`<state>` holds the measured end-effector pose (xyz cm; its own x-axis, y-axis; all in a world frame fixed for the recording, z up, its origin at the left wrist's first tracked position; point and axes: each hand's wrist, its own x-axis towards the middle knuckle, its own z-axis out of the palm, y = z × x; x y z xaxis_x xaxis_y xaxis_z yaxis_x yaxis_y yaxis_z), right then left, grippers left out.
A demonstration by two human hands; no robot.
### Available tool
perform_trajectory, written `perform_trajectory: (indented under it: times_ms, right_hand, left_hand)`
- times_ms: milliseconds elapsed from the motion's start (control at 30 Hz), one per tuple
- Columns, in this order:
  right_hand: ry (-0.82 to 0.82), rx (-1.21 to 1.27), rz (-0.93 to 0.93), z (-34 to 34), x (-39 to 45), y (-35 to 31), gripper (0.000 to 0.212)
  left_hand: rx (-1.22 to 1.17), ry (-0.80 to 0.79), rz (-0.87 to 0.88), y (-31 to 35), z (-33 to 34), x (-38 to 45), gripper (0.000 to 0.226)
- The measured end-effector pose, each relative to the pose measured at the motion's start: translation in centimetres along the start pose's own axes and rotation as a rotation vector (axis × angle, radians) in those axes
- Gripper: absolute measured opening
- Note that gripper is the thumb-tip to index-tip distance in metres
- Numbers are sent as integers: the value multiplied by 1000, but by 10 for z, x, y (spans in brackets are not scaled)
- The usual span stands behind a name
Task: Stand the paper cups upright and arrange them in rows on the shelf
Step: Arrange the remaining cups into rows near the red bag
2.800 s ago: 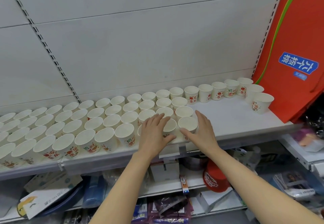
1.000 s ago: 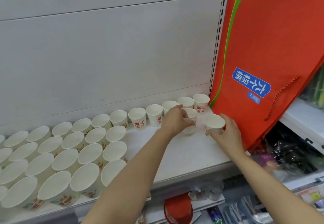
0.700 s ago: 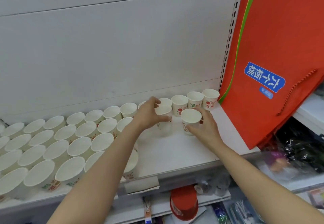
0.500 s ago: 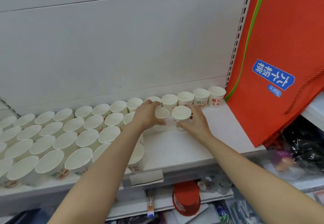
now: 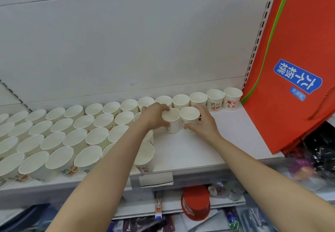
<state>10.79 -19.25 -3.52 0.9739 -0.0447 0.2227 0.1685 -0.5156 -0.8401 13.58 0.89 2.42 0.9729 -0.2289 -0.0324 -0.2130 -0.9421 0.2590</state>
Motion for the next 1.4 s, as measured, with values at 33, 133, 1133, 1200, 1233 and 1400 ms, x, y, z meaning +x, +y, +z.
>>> perform_trajectory:
  times_ms: [33, 133, 1133, 1200, 1233, 1400]
  right_hand:
    - [5, 8, -10, 0, 0, 0, 60]
    - [-1, 32, -16, -1, 2, -2, 56]
    - [-17, 73, -21, 16, 9, 1, 63]
    - [-4, 91, -7, 8, 6, 2, 55]
    - [28, 87, -18, 2, 5, 6, 52]
    - [246, -35, -44, -37, 7, 32, 35]
  left_hand:
    - [-3, 17, -10, 0, 2, 0, 64]
    - [5, 51, -42, 0, 4, -1, 77]
    - [92, 285, 156, -13, 1, -20, 19]
    - [48, 338, 170, -10, 0, -18, 19]
    - [39, 362, 178, -7, -1, -16, 15]
    - [-5, 395, 202, 27, -2, 2, 7]
